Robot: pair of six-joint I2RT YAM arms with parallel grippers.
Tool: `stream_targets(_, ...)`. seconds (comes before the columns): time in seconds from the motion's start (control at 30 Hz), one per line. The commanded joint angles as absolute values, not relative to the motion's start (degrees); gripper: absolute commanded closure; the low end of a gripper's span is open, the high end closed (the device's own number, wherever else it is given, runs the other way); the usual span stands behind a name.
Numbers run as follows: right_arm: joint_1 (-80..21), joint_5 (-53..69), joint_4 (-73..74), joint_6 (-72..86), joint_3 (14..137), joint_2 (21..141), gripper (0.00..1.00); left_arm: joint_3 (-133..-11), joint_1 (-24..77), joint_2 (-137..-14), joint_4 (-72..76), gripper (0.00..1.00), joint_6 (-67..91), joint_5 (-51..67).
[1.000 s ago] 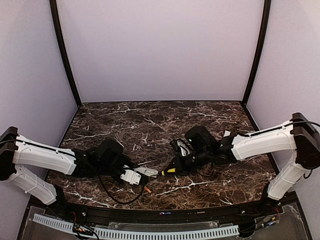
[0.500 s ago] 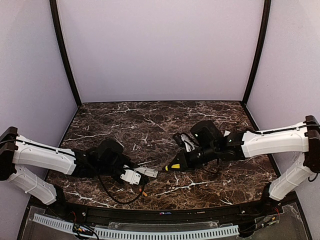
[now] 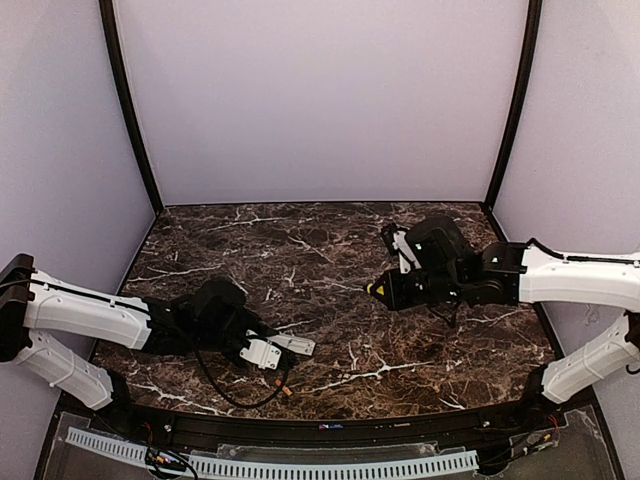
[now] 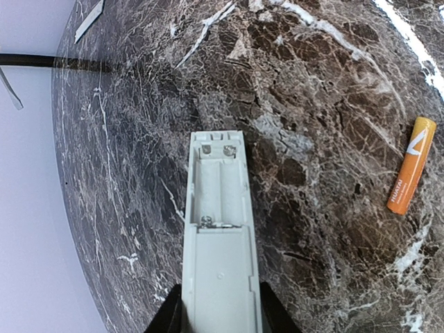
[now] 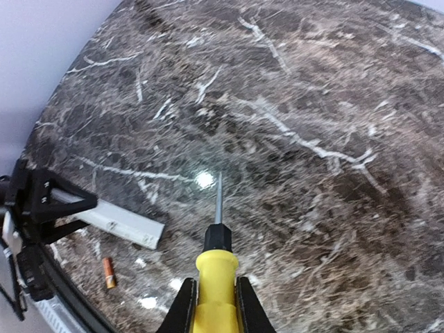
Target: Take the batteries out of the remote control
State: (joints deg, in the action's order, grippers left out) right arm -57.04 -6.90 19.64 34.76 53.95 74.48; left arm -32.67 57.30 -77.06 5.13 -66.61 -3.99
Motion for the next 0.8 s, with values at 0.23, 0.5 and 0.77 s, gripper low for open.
stream_targets(0.23,-47.27,-20.88,13.21,22.84,57.07,80.99,1.00,-32.69,57.75,-75.24,0.34,1.00,-67.06,-4.04)
stream_targets(0.5,-40.69,-18.87,7.61,19.07,63.30,93.60,1.00,-31.99,57.87,-74.09,0.35,1.00,-67.78,-4.04)
stream_targets(0.77,-36.06,-13.28,5.92,16.90,70.83,105.06,1.00,-31.26,58.05,-72.62,0.77,1.00,-68.49,-3.78)
